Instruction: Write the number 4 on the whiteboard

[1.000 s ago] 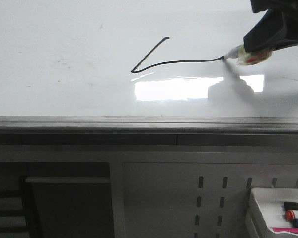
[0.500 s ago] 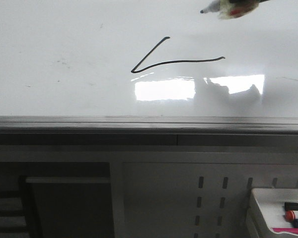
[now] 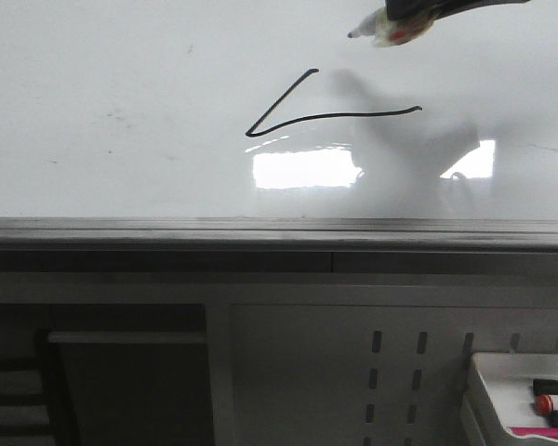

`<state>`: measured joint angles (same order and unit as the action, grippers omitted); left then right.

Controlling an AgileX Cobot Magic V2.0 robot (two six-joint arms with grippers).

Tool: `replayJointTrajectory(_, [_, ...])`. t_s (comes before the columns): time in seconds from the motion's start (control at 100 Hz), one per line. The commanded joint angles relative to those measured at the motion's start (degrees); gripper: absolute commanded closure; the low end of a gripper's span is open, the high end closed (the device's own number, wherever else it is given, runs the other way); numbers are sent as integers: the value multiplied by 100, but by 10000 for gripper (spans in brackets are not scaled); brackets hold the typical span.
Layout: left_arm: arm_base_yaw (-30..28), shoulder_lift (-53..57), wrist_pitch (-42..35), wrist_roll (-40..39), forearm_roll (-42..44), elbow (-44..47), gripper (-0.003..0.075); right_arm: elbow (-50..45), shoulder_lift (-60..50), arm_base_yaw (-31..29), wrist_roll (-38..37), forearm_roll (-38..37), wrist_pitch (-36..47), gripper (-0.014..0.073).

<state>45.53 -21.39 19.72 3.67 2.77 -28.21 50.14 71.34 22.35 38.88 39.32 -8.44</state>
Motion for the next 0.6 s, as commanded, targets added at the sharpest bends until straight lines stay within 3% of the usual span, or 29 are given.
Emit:
replayJointTrajectory(0.0, [-13,-33,-493,-63,-53,-155,741,253,-28,13,27,45,291,654])
replayJointTrajectory(0.43, [-13,-33,-493,-63,-67,-155,741,243,366,13,27,45,-112,653])
replayJointTrajectory(0.59, [-13,-33,-493,-63,-67,-155,741,189,366,13,-13,73,-638,653])
